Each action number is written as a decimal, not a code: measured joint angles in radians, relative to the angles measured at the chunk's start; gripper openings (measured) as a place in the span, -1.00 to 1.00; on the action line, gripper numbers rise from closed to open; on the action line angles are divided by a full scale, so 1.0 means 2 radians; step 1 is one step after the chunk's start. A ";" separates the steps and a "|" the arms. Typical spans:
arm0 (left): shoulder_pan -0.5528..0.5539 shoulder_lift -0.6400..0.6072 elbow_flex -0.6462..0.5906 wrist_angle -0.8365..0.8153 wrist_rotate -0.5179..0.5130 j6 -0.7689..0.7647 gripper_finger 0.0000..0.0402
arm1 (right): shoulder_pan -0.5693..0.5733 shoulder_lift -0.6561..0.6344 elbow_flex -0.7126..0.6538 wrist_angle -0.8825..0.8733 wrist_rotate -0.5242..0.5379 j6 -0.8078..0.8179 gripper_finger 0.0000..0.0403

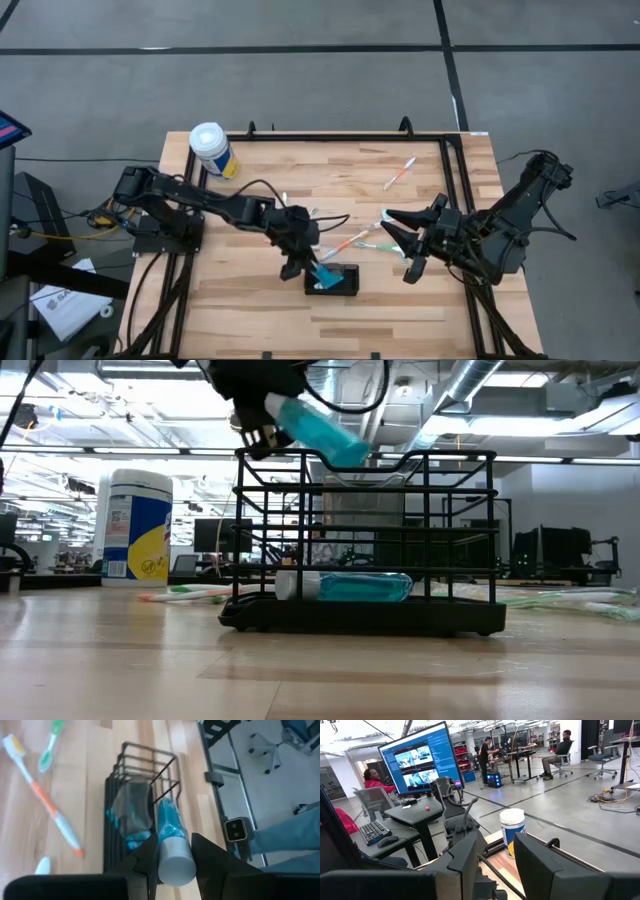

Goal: Pick & Place toothbrushing station
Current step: Put the blue mouthwash into the black wire organizer

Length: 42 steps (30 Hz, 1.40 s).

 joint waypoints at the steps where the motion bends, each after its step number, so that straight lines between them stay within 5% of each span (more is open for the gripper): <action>1: 0.000 0.000 0.001 0.000 -0.004 0.000 -0.59 | 0.000 0.000 0.000 0.000 -0.001 0.000 -0.41; 25: -0.013 0.000 0.041 -0.017 -0.029 0.013 -0.59 | -0.033 0.000 0.000 0.000 -0.051 0.003 -0.41; 42: -0.042 0.095 0.091 -0.072 -0.032 0.073 -0.59 | -0.032 0.000 0.000 -0.002 -0.074 0.011 -0.41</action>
